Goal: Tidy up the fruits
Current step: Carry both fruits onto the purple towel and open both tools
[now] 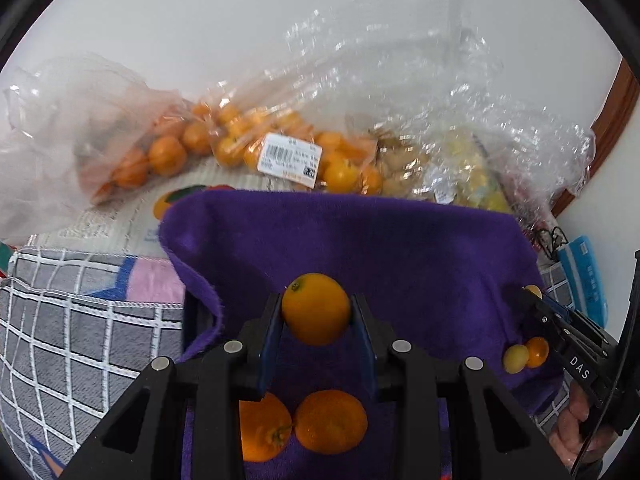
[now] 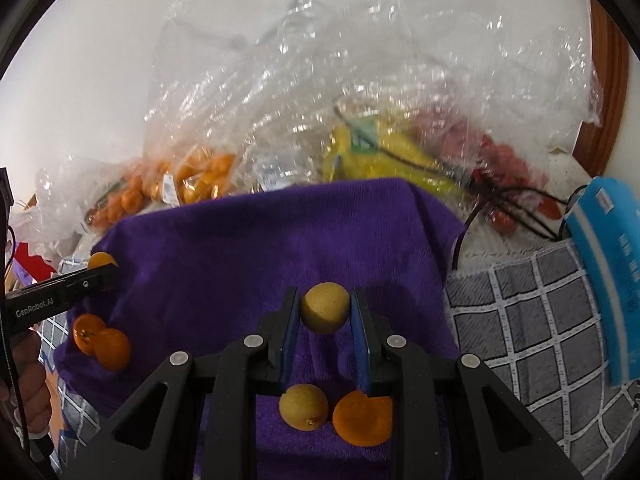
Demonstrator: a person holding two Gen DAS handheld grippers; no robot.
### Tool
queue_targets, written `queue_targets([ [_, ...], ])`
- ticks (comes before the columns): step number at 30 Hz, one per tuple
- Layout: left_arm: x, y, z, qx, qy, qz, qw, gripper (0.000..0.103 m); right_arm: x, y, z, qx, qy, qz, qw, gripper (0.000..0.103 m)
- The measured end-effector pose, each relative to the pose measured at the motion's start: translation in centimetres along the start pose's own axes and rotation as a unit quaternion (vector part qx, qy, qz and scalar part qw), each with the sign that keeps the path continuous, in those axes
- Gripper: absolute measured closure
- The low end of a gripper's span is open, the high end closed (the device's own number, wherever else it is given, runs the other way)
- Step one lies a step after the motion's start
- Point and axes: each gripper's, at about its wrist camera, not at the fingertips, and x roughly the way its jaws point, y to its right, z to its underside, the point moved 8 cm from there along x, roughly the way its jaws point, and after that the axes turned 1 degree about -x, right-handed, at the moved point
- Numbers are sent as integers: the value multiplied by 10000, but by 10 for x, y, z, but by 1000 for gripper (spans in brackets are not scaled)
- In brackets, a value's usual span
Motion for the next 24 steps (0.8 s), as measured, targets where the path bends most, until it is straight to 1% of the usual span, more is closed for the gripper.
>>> queue_targets([
  [6,13,4,4,25,-150,-49,9999,71,9,-3,5,-97,-132,-5,9999,78],
  [9,17,3,6,16,-236,-88,9997,71,11,-4,6,-173,-164,82,9997,78],
  [12,21,5,8,14,-353,-62,9994,71,11,-4,6,-167,-201,83,9996,78],
  [15,20,7,8,57,-391,-94,9992,70,9,-4,3,-173,-205,119,9996,78],
  [17,15,8,8,73,-378,-109,9992,65,3,-6,0,-176,-195,139,9996,78],
  [19,2,10,7,74,-299,-69,9995,60,-7,-9,-3,-177,-119,139,9997,72],
  [20,-4,10,7,76,-250,-59,9996,57,-13,-11,-4,-188,-69,146,9997,66],
  [21,-10,10,7,78,-196,-55,9998,56,-19,-12,-5,-204,-15,162,9997,62],
  [24,-36,12,10,98,-29,-49,9999,55,-47,-17,-8,-234,173,205,9994,57],
])
